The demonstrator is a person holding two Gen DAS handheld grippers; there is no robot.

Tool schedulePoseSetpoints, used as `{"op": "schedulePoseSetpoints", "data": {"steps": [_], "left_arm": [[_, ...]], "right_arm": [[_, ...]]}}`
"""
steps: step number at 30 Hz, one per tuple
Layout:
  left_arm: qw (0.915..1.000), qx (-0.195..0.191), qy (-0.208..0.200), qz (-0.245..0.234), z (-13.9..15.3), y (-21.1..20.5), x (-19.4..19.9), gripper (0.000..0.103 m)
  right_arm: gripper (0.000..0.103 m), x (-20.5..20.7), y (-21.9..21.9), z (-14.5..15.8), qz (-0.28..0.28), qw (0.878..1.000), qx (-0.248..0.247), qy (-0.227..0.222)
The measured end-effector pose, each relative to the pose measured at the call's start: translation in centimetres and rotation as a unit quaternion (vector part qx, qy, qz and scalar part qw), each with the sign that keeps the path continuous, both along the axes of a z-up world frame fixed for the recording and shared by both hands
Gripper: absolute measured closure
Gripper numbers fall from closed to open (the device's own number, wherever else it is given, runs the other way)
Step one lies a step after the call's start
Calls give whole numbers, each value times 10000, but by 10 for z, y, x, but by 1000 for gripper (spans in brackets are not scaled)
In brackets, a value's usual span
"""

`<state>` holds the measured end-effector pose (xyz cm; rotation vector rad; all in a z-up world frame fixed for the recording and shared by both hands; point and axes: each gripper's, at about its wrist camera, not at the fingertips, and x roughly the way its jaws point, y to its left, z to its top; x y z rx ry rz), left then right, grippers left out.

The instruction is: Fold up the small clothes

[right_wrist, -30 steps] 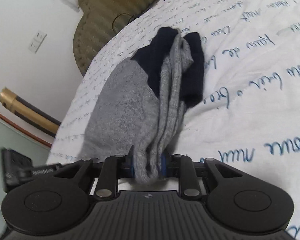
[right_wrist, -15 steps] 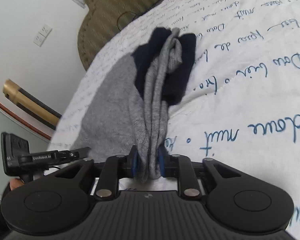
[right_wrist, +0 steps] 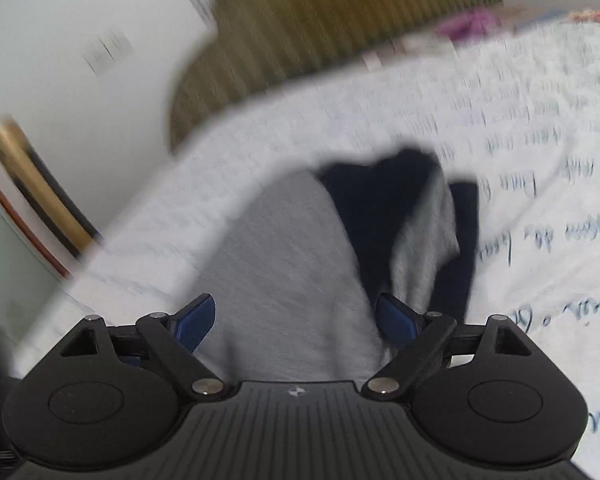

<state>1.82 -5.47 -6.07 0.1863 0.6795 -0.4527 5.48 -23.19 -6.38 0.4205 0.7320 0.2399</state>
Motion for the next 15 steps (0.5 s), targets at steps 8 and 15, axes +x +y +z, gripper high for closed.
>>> {"op": "schedulePoseSetpoints", "data": {"steps": [8,15], "left_arm": [[9999,-49,96,25,5,6,-1,30],[10000,-39,68,55,3,4,-1,28]], "right_arm": [[15,-14,-9,10,-245,9995,120,-161],[15,2,9,55,-47,9975,-34,-698]]}}
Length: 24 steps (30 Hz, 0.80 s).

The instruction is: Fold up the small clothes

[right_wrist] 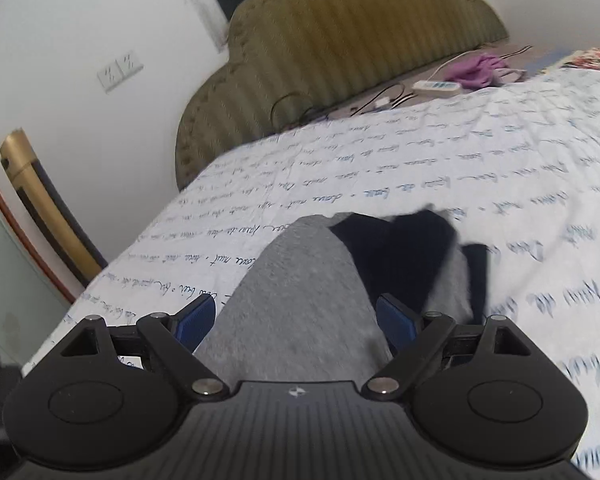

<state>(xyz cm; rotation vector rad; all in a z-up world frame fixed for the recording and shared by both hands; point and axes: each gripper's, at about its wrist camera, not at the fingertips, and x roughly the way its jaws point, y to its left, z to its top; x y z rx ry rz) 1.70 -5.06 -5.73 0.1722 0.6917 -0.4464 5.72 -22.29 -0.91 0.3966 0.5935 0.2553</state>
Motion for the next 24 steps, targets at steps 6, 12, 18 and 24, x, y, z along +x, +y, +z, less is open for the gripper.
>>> {"op": "schedulePoseSetpoints", "data": {"steps": [6,12,18,24], "left_arm": [[10000,-22,-35,10,-1,-1,-3,26],[9998,-178,-50,-67,2,3,-3,28],[9959,-888,-155,31,43,36,8,28],[9973,-668,179,-233,40,-3,68,27]], "right_arm": [[15,79,-2,-34,43,9971,-127,745],[16,108,-27,-51,15,9960,153,885],[15,58,-45,-19,-211,9939,959,493],[10,37,-57,-33,-188,9762,2109,476]]}}
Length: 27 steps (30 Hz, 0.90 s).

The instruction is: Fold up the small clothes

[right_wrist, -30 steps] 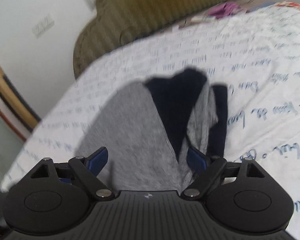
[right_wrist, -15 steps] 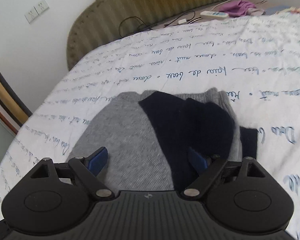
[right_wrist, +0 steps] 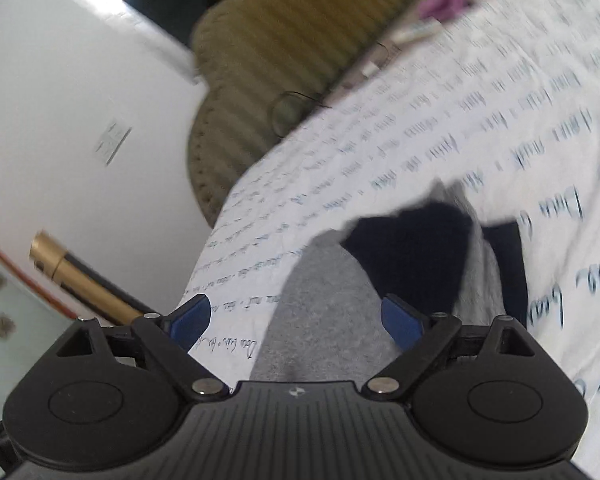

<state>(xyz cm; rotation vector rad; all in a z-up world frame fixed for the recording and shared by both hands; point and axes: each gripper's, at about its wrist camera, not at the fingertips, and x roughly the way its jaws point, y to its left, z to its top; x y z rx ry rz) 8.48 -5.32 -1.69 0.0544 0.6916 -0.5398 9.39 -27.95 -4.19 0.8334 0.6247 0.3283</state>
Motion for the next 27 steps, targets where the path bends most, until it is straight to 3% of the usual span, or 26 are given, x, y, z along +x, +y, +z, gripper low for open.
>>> {"op": "schedulePoseSetpoints", "data": {"steps": [2,3,4,6,8,11,12,15,17,19,21,22,23,27], "left_arm": [[9985,179,507,68,-21,-16,26,27],[9990,224,393,67,-25,-21,31,20],[9989,317,337,47,-25,-28,34,18],[9982,380,438,124,-17,-34,35,22],[9991,106,410,20,-2,-23,27,28],[9995,-196,213,114,9,12,14,18],[9992,-184,228,282,6,22,16,21],[9947,-289,768,625,-16,39,37,30],[9886,-631,1246,558,-27,37,50,32],[9851,-791,1415,578,-29,32,55,37],[9837,-795,1479,646,-27,27,60,64],[9836,-782,1478,674,-26,25,62,70],[9845,-722,1438,700,-22,22,60,75],[9879,-650,1273,611,-15,13,51,77]], "right_arm": [[11,15,-8,-23,-202,9986,111,481],[11,26,-10,-35,-132,9979,92,632],[12,30,-12,-40,-55,9989,119,443],[12,39,-13,-34,-82,9989,10,461],[11,41,-15,-19,-151,9984,-55,536],[10,20,-24,5,-126,9991,-295,288],[10,10,-27,9,-143,9982,-515,277],[9,-3,-34,-1,-238,9898,-1237,657],[9,4,-30,-19,-100,9863,-1301,1006],[10,11,-15,-35,110,9837,-1403,1115],[36,9,0,-34,205,9775,-1909,872],[59,11,3,-32,217,9735,-2110,850],[68,12,2,-30,265,9742,-2083,829],[72,11,-12,-20,245,9749,-2083,744]]}}
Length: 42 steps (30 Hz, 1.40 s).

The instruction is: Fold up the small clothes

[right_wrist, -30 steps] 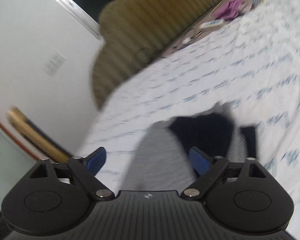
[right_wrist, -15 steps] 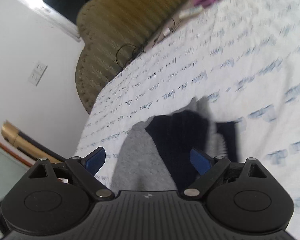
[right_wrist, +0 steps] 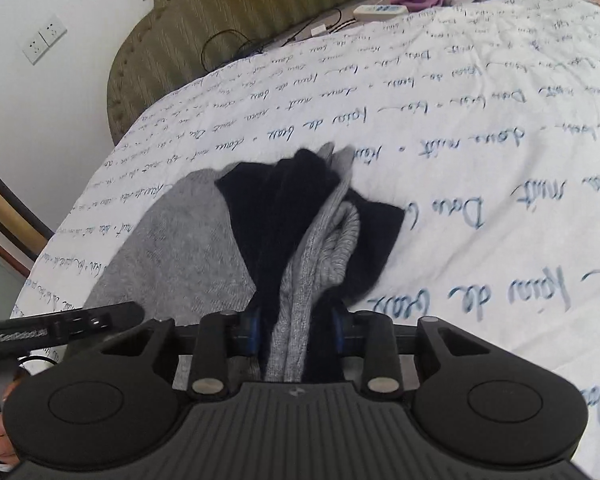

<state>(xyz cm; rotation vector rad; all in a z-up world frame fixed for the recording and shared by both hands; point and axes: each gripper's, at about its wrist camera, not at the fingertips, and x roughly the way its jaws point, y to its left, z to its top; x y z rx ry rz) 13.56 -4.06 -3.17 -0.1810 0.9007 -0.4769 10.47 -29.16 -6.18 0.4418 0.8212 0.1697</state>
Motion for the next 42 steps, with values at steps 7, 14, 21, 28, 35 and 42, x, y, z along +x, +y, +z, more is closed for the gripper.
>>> {"op": "schedulePoseSetpoints", "data": {"steps": [7,14,21,28,35,42], "left_arm": [[9982,346,-478,125,4,23,-23,42],[9880,590,-1372,-407,16,-2,-74,44],[9787,1096,-1599,-673,-3,-24,-92,40],[9848,730,-1556,232,16,23,-147,9],[9774,1799,-1053,363,-31,23,-157,0],[9801,1689,-934,462,-32,33,-153,0]], "right_arm": [[56,-19,-10,-10,-262,9986,458,-18],[39,-67,23,31,-108,9949,396,-921],[33,-54,52,0,124,9978,-275,-595],[0,-135,61,33,-449,9943,-642,-726],[0,-165,84,-17,-1051,9824,-1540,64],[0,-167,76,-21,-1362,9819,-1301,199]]}}
